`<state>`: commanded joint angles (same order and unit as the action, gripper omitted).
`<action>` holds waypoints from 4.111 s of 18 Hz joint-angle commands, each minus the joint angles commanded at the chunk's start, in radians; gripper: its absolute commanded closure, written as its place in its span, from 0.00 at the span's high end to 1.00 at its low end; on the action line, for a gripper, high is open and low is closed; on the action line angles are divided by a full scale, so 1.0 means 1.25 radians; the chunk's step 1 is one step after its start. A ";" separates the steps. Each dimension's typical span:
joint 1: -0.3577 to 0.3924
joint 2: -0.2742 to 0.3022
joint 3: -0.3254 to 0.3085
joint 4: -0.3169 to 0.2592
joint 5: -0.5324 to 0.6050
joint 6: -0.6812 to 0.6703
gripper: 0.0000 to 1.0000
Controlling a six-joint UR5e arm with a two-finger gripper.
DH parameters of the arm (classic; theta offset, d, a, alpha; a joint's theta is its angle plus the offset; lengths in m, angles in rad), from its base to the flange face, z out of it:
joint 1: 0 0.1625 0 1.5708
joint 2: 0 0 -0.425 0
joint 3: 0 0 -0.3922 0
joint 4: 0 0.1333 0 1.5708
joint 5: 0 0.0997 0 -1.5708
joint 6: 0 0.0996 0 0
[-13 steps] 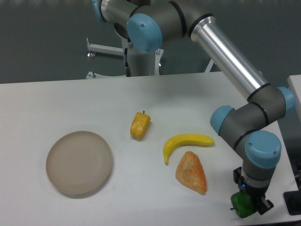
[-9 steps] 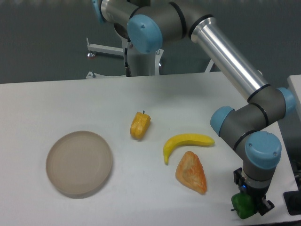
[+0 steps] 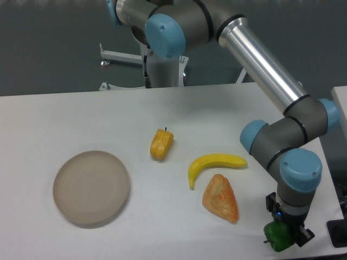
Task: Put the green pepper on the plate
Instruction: 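Carry the green pepper over the banana toward the beige plate, then lower the green pepper onto the plate center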
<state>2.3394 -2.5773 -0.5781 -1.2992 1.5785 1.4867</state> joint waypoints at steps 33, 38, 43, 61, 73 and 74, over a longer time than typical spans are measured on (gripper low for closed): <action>-0.425 0.341 -0.543 0.032 -0.005 -0.896 0.27; -0.428 0.334 -0.574 0.040 -0.005 -0.901 0.28; -0.431 0.327 -0.586 0.056 -0.004 -0.901 0.28; -0.442 0.305 -0.587 0.061 -0.004 -0.903 0.28; -0.442 0.302 -0.597 0.063 -0.004 -0.901 0.34; -0.443 0.302 -0.599 0.064 -0.004 -0.900 0.35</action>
<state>1.7856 -2.1997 -1.3269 -1.2195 1.5739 0.3620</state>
